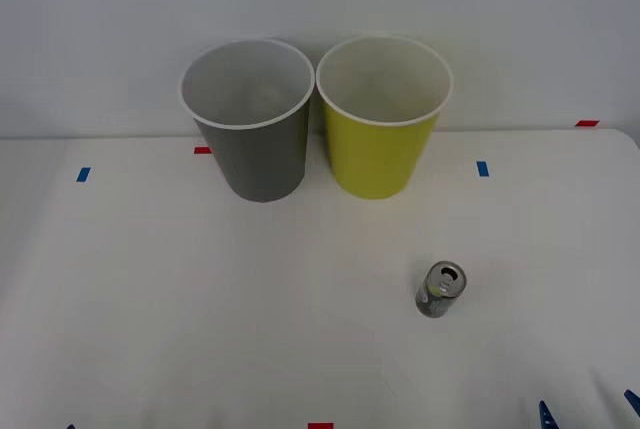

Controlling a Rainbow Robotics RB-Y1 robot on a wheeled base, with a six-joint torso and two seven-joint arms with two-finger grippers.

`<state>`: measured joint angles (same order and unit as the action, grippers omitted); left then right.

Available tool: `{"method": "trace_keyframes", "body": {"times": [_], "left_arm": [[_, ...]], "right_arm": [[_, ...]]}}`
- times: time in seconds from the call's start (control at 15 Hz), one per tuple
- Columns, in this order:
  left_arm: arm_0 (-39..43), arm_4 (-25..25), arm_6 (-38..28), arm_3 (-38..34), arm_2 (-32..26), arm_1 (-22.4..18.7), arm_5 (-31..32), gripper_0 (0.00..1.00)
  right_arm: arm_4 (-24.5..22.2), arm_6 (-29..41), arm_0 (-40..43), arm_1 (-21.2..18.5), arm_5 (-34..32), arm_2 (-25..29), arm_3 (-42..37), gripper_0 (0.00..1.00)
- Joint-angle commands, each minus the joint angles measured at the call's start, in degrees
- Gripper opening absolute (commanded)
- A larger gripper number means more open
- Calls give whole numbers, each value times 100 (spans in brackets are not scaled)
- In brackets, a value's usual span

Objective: Put cans in the gray bin and PET bottles in the light green bin.

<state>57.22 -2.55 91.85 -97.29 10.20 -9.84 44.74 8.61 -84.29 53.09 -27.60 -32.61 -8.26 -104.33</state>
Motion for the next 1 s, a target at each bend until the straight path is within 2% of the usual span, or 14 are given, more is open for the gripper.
{"method": "trace_keyframes", "body": {"times": [0.07,1.0], "left_arm": [[0,0,0,0,0,0,0,100],[0,0,0,0,0,0,0,100]], "right_arm": [[0,0,0,0,0,0,0,100],[0,0,0,0,0,0,0,100]]}}
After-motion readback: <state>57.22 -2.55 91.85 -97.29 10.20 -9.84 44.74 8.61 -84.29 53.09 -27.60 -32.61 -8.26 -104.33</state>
